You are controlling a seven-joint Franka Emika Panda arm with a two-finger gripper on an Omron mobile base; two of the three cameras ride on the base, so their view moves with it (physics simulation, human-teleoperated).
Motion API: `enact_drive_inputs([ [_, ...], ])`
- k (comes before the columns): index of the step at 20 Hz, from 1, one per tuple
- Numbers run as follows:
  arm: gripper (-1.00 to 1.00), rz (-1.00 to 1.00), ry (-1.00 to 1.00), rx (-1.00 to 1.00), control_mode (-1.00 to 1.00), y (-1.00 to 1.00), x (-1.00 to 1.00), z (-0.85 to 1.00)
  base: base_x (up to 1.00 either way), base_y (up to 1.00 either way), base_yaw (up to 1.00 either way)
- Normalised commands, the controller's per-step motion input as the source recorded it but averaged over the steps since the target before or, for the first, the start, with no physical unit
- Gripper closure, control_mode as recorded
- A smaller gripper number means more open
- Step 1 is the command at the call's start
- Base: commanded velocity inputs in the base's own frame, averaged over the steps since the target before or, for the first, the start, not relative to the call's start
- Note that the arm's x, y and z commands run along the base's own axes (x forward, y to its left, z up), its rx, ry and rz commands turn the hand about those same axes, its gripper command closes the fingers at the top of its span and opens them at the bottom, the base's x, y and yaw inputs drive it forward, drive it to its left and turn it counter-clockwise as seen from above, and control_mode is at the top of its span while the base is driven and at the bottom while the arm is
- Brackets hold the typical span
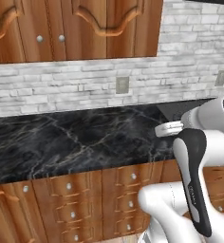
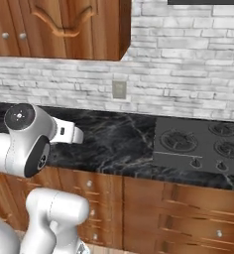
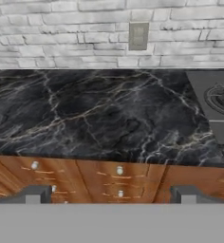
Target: Close all open cabinet doors.
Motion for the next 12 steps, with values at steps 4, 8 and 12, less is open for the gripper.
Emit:
enact_drive_inputs([
  [4, -1.00, 0.00, 0.00, 0.00, 1.00, 0.00, 0.00, 0.00, -0.31, -1.00, -0.01],
  [8, -1.00, 0.00, 0.00, 0.00, 1.00, 0.00, 0.00, 0.00, -0.41, -1.00, -0.02],
  [12, -1.00, 0.00, 0.00, 0.00, 1.00, 0.00, 0.00, 0.00, -0.46, -0.93, -0.03],
])
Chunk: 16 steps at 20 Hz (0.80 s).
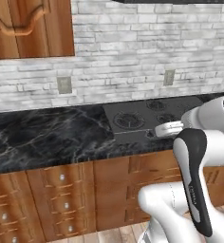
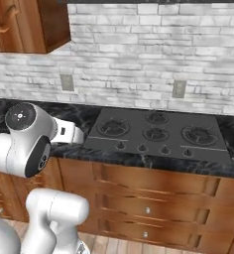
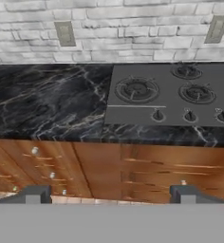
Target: Close all open cabinet doors.
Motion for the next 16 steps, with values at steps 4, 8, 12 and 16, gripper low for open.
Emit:
enact_drive_inputs([
  [4, -1.00, 0.00, 0.00, 0.00, 1.00, 0.00, 0.00, 0.00, -0.47, -0.84, -0.04],
  [8, -1.00, 0.00, 0.00, 0.00, 1.00, 0.00, 0.00, 0.00, -0.45, -0.84, -0.03],
  [12, -1.00, 0.00, 0.00, 0.00, 1.00, 0.00, 0.00, 0.00, -0.38, -0.87, -0.02],
  [16, -1.00, 0.00, 0.00, 0.00, 1.00, 0.00, 0.00, 0.00, -0.33, -0.88, -0.01],
])
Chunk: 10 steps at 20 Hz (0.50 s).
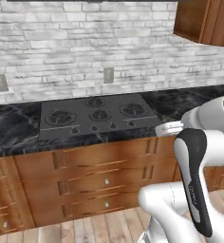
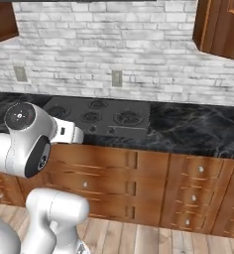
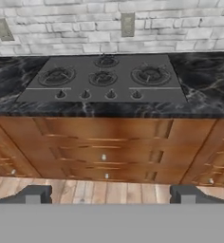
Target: Close all open cabinet doors.
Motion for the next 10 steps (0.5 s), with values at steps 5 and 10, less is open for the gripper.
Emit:
enact_drive_inputs([
  [5, -1.00, 0.00, 0.00, 0.00, 1.00, 0.00, 0.00, 0.00, -0.28, -0.92, -0.01],
  [10, -1.00, 0.00, 0.00, 0.00, 1.00, 0.00, 0.00, 0.00, -0.23, -0.95, 0.00],
])
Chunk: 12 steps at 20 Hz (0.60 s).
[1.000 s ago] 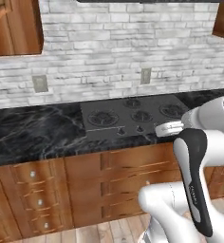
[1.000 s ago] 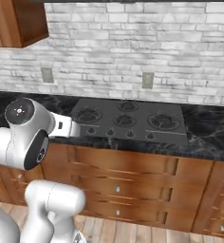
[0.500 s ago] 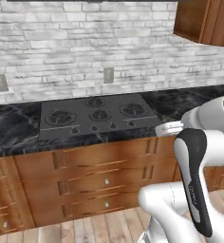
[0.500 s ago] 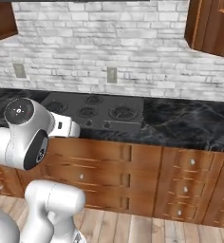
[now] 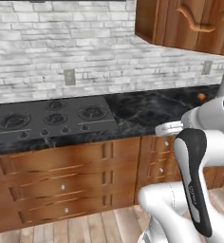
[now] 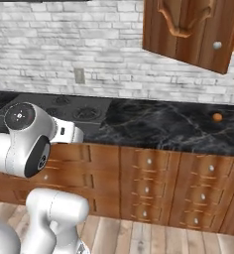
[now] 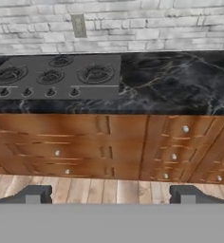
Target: Close all open cabinet doors.
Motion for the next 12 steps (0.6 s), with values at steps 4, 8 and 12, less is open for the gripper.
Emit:
enact_drive_inputs([
  [4, -1.00, 0.00, 0.00, 0.00, 1.00, 0.00, 0.00, 0.00, -0.22, -0.95, 0.00],
  [8, -1.00, 0.00, 0.00, 0.00, 1.00, 0.00, 0.00, 0.00, -0.25, -0.95, 0.00],
  [12, -1.00, 0.00, 0.00, 0.00, 1.00, 0.00, 0.00, 0.00, -0.24, -0.93, 0.00],
])
